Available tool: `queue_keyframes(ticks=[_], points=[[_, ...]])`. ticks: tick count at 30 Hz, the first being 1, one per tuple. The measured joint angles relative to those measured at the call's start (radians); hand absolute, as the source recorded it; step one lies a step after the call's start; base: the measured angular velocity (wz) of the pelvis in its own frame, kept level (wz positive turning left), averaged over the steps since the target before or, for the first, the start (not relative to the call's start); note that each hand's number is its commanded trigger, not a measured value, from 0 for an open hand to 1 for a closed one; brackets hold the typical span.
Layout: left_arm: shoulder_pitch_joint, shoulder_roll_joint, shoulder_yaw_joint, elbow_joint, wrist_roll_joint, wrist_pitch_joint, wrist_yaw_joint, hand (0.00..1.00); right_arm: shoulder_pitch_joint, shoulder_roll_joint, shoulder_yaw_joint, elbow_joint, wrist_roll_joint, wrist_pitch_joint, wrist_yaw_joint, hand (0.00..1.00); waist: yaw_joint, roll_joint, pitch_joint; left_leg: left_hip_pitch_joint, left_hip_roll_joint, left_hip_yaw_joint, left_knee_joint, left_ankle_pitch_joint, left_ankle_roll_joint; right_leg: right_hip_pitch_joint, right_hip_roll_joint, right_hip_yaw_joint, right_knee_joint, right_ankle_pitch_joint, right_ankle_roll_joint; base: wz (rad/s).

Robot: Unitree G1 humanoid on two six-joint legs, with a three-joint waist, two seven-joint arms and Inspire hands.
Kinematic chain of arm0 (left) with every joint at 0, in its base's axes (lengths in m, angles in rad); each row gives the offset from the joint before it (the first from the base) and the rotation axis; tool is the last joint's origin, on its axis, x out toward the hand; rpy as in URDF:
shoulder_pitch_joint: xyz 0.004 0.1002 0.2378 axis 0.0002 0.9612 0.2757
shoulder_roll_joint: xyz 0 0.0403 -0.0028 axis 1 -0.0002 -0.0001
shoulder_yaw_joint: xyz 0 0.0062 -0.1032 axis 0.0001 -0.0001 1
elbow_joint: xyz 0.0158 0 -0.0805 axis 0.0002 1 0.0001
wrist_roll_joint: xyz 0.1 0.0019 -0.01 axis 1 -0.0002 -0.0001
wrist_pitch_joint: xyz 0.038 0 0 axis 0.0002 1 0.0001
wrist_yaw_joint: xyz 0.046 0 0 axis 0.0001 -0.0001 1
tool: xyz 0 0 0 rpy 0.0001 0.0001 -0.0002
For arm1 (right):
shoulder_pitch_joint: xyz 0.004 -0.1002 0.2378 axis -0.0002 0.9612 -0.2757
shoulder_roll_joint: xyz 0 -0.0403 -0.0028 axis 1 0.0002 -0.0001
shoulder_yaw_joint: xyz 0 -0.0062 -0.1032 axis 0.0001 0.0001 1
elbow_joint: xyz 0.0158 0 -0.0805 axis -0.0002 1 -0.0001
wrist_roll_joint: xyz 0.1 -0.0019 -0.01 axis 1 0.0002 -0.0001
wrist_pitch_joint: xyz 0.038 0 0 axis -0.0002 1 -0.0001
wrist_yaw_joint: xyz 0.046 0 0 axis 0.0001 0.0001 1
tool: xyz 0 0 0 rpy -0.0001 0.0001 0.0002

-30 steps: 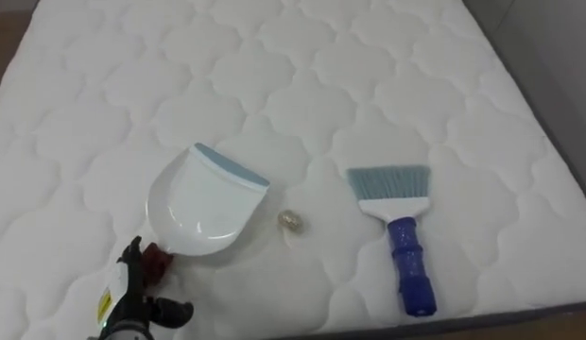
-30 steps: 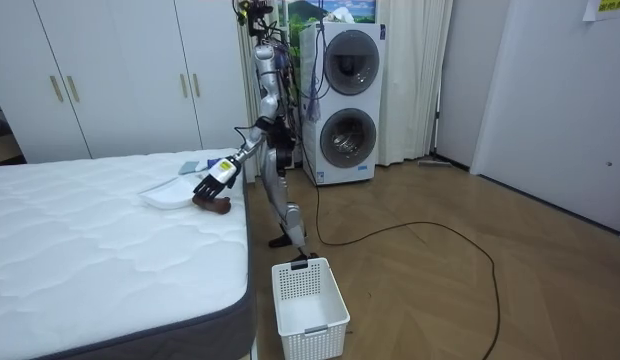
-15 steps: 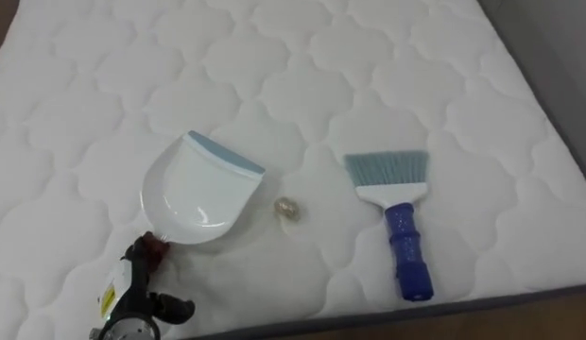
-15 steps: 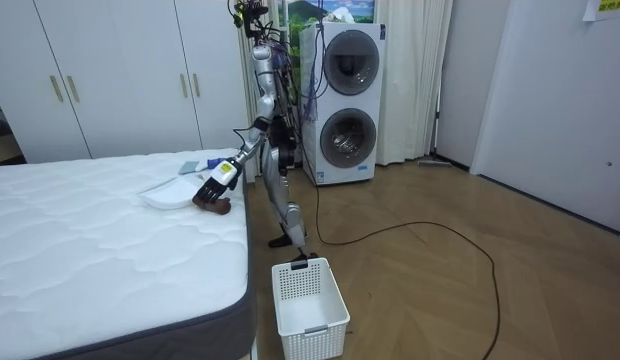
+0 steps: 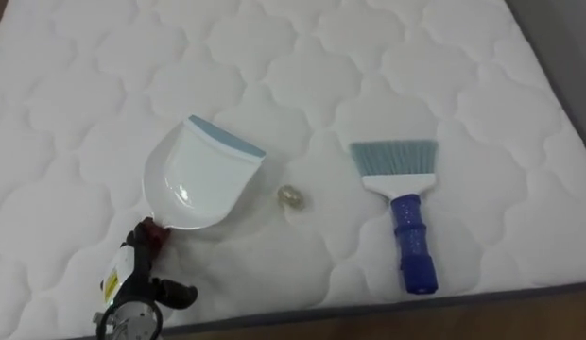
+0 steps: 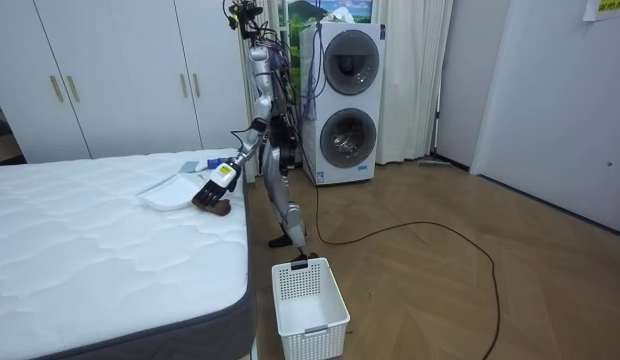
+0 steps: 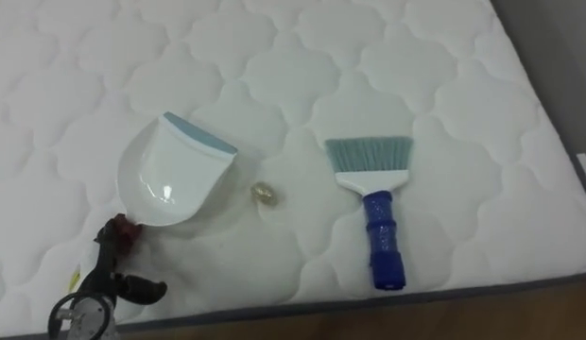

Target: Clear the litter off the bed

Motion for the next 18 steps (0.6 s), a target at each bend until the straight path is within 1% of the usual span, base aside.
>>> queue_keyframes(ticks=[2,6,11,15,18], points=[[0.000,0.000,0.000,0.000,0.000,0.000,0.003,0.00,0.000,-0.003,0.016,0.000,0.019,0.000,0.000,0.00,0.000,0.000,0.0000,0.000,0.001,0.000,0.000,0.000,0.000,0.000,0.000,-0.002,0.000,0.000,0.000,0.00],[0.001,0.000,-0.003,0.000,0.012,0.000,0.012,0.00,-0.001,-0.003,0.017,0.000,0.020,0.000,0.000,0.00,0.000,0.000,0.0000,0.000,0.002,-0.001,0.000,0.000,0.000,0.001,-0.001,-0.008,0.001,0.000,0.000,0.00],[0.002,0.002,-0.038,-0.001,0.013,-0.002,0.022,0.00,-0.001,-0.003,0.016,0.001,0.020,-0.002,0.000,0.00,-0.001,0.000,0.0003,0.000,0.001,-0.001,0.002,0.000,0.000,0.007,-0.006,-0.022,-0.001,0.000,0.000,0.06],[0.002,0.002,-0.039,-0.002,0.013,-0.010,0.027,0.00,0.000,-0.003,0.016,0.005,0.020,-0.020,-0.005,0.00,-0.001,0.002,0.0015,-0.004,0.001,-0.001,0.009,0.000,0.000,0.010,-0.007,-0.026,-0.007,0.000,0.000,0.00],[0.002,0.003,-0.039,-0.004,0.014,-0.017,0.039,0.00,0.000,-0.003,0.014,0.005,0.020,-0.022,-0.007,0.00,-0.006,0.004,0.0028,-0.013,0.002,-0.003,0.016,0.000,0.000,0.011,-0.008,-0.036,-0.014,0.000,0.000,0.07]])
